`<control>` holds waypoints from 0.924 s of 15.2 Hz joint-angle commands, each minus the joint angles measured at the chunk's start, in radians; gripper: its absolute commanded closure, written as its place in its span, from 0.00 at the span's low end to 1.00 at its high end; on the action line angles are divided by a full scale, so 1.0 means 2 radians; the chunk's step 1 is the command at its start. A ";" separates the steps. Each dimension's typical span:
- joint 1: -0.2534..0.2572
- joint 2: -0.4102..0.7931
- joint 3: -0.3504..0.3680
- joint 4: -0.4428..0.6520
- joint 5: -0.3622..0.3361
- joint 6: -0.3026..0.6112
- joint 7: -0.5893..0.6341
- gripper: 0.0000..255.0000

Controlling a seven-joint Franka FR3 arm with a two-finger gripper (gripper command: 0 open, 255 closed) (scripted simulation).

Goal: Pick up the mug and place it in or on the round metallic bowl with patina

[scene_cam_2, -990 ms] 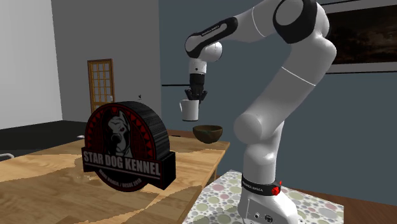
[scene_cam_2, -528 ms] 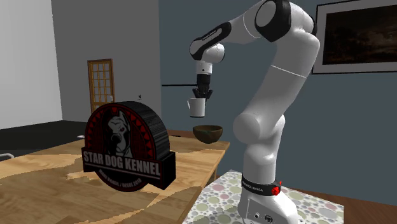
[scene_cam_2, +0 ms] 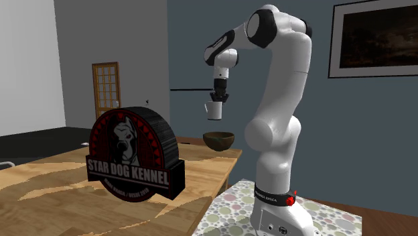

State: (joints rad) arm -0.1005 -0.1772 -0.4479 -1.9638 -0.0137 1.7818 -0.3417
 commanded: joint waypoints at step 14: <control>-0.009 0.050 -0.022 -0.033 0.020 0.077 -0.041 1.00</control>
State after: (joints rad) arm -0.1195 -0.0768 -0.4922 -2.0172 0.0257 1.9229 -0.4241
